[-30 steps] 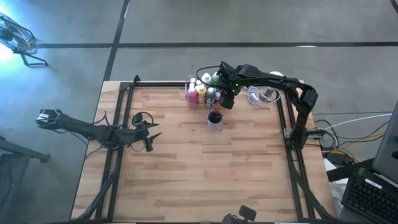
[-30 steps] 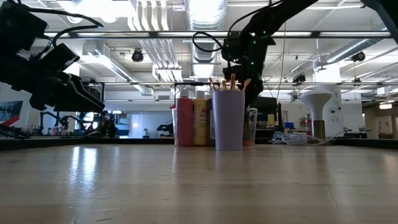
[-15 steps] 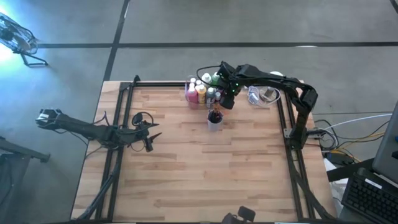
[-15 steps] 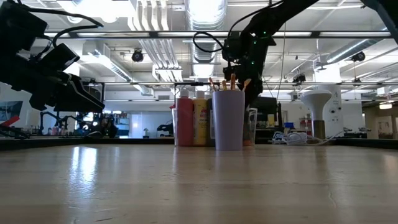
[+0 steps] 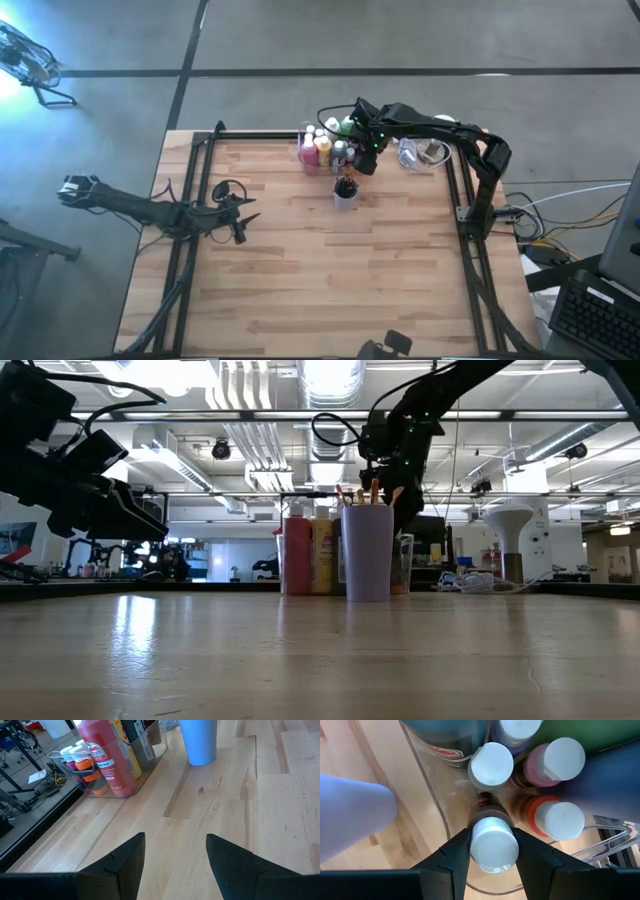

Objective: Pick & Place Paint Supplies
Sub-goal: Put the black paint bottle into the transparent bin, then return to Home Position

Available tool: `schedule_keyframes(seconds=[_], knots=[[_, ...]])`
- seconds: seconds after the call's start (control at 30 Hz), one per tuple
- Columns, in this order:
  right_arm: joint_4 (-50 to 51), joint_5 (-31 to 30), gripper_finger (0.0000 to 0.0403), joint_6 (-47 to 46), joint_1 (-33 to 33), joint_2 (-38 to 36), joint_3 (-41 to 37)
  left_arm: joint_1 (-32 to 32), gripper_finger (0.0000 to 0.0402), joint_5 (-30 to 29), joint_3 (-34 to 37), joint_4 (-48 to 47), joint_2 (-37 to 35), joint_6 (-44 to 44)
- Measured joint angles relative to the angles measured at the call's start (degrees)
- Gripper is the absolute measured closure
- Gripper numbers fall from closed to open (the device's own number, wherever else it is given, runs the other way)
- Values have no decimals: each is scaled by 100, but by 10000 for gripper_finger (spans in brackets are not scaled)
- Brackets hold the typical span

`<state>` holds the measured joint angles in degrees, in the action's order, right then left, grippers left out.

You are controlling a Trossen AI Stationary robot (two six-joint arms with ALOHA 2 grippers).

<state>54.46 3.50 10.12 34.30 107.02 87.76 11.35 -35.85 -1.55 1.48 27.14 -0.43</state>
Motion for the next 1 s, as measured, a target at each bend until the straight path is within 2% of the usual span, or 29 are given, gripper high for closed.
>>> schedule_keyframes(seconds=[0.4, 0.73, 1.0], knots=[[-24, -3, 277, -91, 0, 0, -19, 0, 186, 0, -1, 0, 0, 0], [-81, -24, 215, -60, -2, 0, -19, 0, 186, -1, 1, 0, 0, 0], [-21, -97, 198, 158, -4, -182, -19, -2, 186, -1, -2, 0, 0, 0]])
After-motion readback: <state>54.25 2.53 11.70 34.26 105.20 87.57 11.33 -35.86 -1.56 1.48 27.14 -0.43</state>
